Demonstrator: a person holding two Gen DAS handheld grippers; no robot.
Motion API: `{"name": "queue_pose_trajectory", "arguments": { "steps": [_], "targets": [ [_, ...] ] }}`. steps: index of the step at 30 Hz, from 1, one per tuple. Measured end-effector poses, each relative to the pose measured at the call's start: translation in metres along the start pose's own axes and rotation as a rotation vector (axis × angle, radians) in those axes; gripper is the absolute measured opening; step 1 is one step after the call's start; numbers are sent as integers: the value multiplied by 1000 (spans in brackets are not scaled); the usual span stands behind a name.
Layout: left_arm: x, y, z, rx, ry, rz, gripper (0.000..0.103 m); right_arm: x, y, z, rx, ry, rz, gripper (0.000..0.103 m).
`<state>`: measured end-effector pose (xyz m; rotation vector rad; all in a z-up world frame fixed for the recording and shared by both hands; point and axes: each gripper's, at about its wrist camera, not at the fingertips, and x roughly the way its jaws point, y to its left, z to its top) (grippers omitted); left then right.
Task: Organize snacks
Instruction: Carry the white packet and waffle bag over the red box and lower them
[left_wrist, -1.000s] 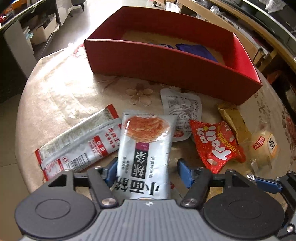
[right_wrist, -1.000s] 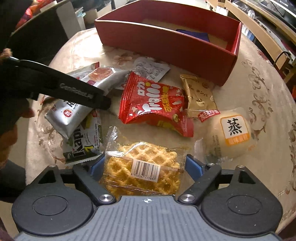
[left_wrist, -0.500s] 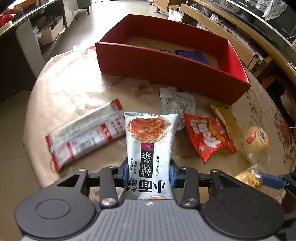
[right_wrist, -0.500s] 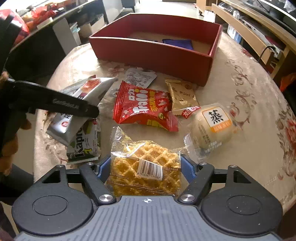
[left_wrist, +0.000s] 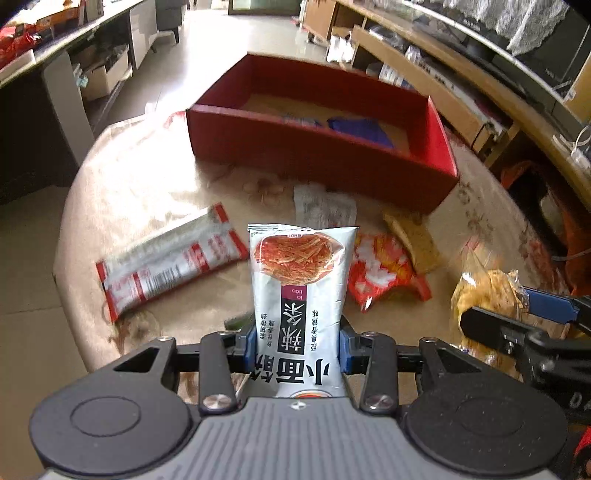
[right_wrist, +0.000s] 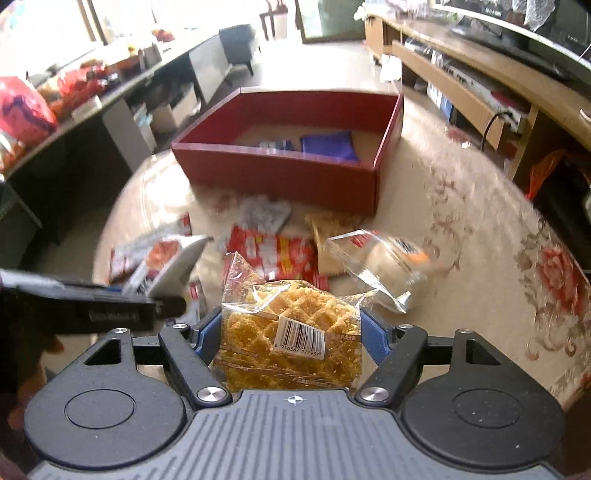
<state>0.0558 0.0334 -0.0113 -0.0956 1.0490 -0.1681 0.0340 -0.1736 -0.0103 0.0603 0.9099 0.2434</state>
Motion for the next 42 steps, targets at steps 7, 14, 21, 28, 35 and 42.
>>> {"name": "queue_pose_trajectory", "arguments": {
  "steps": [7,14,21,28,35,42],
  "targets": [
    [-3,2,22,-35,-49,-44,40,2,-3,28,32,-67,8,80],
    [-4,-3,44,-47,-90,-66,40,7,-4,45,45,-96,20,80],
    [-3,-8,67,-38,-125,-62,40,11,-7,65,58,-124,18,80],
    [8,-14,102,-47,-153,-57,40,25,-13,92,68,-144,9,80],
    [29,-20,136,-49,-158,-34,40,44,-25,122,88,-153,-7,80],
    [52,-18,164,-61,-152,-9,40,67,-34,143,98,-147,-7,80]
  ]
}}
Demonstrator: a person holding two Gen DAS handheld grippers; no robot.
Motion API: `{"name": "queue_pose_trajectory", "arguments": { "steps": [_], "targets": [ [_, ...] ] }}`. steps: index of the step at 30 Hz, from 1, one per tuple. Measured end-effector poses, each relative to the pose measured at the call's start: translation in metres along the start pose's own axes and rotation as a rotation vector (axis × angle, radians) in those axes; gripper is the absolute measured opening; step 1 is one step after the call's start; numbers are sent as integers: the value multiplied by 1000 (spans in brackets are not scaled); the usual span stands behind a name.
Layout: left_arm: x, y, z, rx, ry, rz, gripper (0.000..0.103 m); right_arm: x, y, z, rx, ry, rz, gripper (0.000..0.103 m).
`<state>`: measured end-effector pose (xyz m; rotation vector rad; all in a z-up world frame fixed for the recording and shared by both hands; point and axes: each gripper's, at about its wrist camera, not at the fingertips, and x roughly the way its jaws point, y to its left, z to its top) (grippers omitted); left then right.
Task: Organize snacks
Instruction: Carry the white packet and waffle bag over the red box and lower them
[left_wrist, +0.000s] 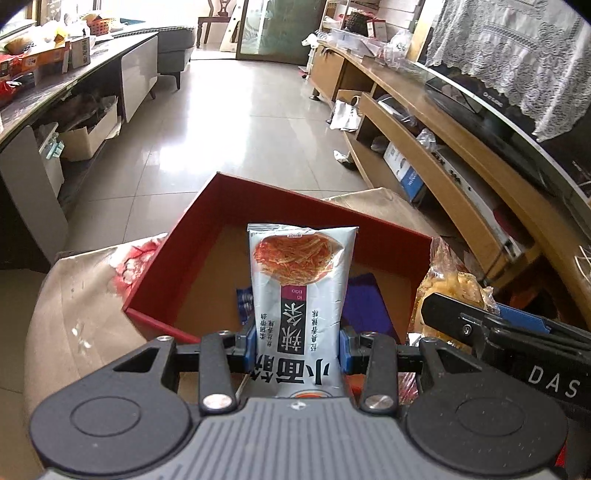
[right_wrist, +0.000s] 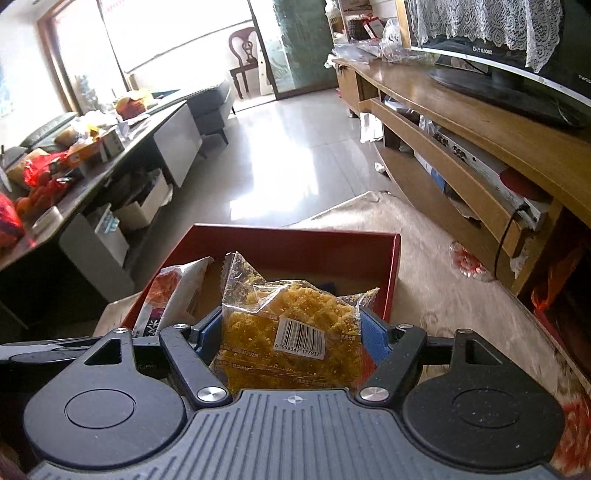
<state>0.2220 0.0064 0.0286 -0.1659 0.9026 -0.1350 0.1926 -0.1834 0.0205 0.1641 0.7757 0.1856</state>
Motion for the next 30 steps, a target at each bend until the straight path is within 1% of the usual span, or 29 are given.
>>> {"name": "queue_pose_trajectory", "arguments": {
  "steps": [10,20,25,30],
  "targets": [
    [41,6,16,-20,33,33,40,38,-7,12,25,40,-1,80],
    [65,8,16,-20,62,72,40,61,-11,11,32,89,-15,80],
    [72,8,13,-15,81,81,43,69,-14,9,43,114,-10,80],
    [74,10,12,-21,96,89,49,71,-15,6,41,123,-24,83]
  ]
}}
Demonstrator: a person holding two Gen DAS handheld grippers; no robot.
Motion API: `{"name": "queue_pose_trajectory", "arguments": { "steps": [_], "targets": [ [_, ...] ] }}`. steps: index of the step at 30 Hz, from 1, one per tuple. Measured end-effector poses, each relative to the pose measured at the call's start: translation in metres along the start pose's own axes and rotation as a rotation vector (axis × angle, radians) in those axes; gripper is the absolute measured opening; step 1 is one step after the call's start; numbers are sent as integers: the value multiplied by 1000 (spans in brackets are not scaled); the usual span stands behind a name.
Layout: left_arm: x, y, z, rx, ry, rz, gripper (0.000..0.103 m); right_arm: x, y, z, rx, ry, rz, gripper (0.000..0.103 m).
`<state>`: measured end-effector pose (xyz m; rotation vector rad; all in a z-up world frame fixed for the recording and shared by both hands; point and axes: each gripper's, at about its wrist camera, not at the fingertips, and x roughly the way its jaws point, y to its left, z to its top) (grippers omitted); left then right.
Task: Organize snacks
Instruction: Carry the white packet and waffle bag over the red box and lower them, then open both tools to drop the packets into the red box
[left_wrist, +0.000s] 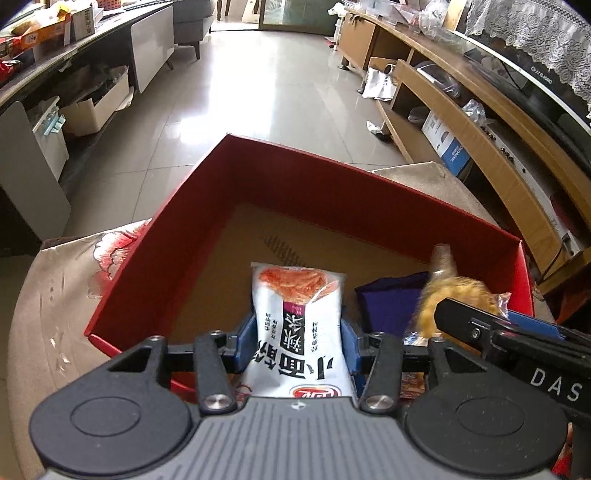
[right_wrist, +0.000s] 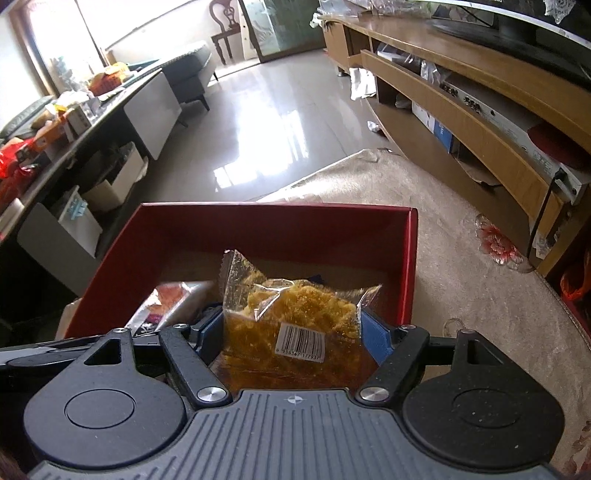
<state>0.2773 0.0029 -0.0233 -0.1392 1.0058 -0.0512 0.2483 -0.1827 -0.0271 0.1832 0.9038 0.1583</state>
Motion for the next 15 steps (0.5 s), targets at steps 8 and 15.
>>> {"name": "queue_pose_trajectory", "arguments": {
  "steps": [8,15],
  "targets": [
    [-5,3,0,-13,-18,9,54,-1,1,-1,-4,-6,-6,85],
    [-9,4,1,-20,-42,12,58,-8,0,0,2,-31,1,86]
  ]
}}
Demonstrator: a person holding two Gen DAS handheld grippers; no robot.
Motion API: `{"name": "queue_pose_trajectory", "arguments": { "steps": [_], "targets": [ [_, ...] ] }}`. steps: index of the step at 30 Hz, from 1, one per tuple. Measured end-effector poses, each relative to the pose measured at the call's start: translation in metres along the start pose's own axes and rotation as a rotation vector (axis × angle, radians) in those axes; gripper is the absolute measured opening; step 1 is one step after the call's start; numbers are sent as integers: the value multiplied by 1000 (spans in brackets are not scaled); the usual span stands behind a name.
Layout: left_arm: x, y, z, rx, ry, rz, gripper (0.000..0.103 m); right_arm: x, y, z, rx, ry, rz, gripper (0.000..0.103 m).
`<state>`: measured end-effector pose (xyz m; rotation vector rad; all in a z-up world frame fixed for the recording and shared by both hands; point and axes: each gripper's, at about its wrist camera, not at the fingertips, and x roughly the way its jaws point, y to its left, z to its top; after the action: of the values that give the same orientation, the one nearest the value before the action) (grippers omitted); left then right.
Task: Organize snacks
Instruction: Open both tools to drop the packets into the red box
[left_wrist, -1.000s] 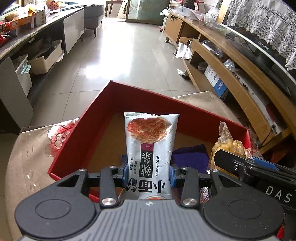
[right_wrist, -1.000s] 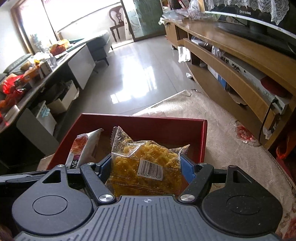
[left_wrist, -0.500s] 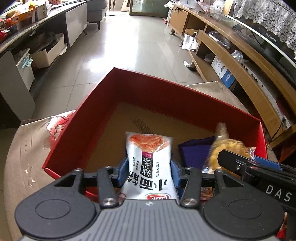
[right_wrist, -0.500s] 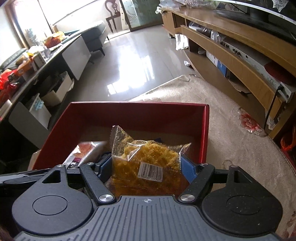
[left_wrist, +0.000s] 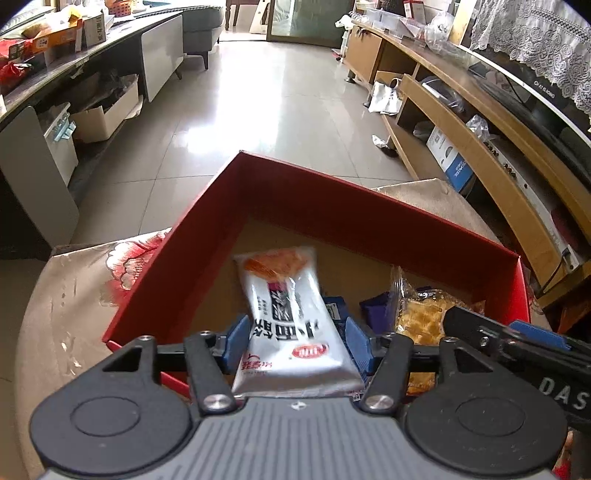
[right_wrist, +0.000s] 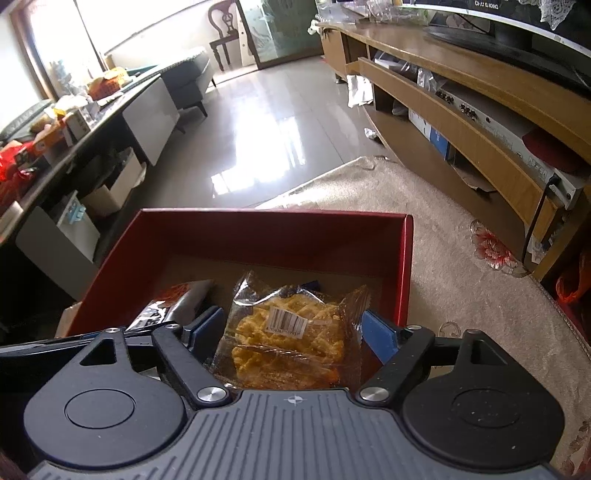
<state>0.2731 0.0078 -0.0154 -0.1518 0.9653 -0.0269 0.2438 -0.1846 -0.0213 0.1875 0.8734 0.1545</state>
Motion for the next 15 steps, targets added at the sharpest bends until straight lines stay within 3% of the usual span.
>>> {"name": "queue_pose_trajectory", "arguments": {
  "steps": [15],
  "targets": [
    [-23,11,-6,-36,-11,-32,59,-17,5,-3,-20,-25,4,87]
  ]
}}
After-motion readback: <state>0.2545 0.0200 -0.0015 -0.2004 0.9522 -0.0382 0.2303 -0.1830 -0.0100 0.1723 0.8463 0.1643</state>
